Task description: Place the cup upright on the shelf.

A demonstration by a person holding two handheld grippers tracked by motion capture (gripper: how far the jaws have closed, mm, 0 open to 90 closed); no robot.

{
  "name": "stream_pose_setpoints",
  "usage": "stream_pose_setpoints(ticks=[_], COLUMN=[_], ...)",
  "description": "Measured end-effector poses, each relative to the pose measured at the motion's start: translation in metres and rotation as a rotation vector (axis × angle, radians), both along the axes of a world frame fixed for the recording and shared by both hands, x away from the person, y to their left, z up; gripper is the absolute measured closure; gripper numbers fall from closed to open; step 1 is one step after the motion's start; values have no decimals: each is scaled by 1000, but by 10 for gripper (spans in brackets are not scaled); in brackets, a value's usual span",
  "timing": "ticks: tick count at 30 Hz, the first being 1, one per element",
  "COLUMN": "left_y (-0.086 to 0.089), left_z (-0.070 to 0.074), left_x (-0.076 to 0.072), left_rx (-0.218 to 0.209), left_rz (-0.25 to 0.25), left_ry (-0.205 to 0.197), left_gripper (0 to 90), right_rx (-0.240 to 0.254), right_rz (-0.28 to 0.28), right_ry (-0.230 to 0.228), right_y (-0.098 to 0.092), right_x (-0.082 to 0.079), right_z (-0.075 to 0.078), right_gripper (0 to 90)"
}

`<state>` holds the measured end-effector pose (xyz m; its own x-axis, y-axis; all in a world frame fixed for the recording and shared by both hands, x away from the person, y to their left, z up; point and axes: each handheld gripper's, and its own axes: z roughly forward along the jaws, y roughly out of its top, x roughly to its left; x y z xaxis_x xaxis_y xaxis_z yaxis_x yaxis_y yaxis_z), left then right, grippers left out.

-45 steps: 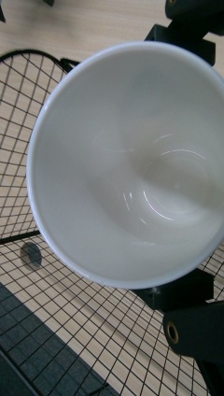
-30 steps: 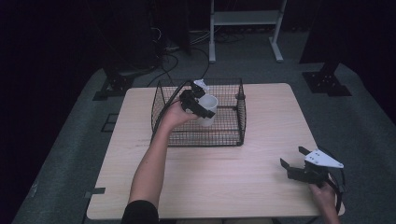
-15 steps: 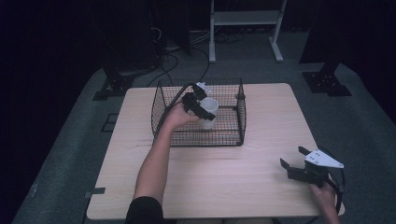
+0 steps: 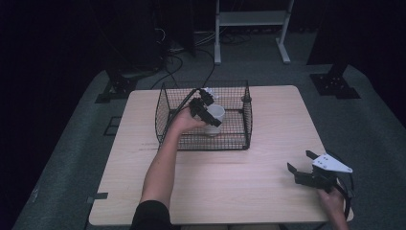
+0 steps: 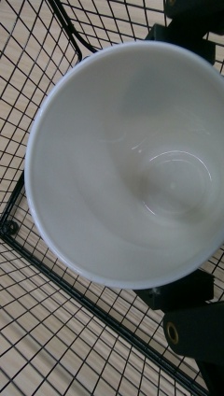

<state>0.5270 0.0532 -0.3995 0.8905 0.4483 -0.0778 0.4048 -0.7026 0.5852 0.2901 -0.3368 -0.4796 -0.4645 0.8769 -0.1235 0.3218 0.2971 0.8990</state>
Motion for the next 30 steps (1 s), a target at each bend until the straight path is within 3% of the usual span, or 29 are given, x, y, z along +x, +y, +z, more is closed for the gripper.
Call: stream_pose_setpoints(ticks=[7,20,25,28,30], left_y=[2,7,9,10,12], left_z=[-4,-4,-6,-4,1], left_x=[1,-3,-4,-7,-9], left_rx=[13,36,44,27,28], left_rz=[4,-6,4,7,11], left_ry=[16,6,13,8,-15], left_gripper=[205,199,149,101,87], right_rx=[2,3,13,12,12], right_rz=[0,-1,-6,-4,-5], right_ry=[-1,-2,-4,-2,-3], right_y=[0,0,-2,-2,-1], right_x=[0,0,0,0,0], right_z=[0,0,0,0,0], right_gripper=[131,131,131,131,131])
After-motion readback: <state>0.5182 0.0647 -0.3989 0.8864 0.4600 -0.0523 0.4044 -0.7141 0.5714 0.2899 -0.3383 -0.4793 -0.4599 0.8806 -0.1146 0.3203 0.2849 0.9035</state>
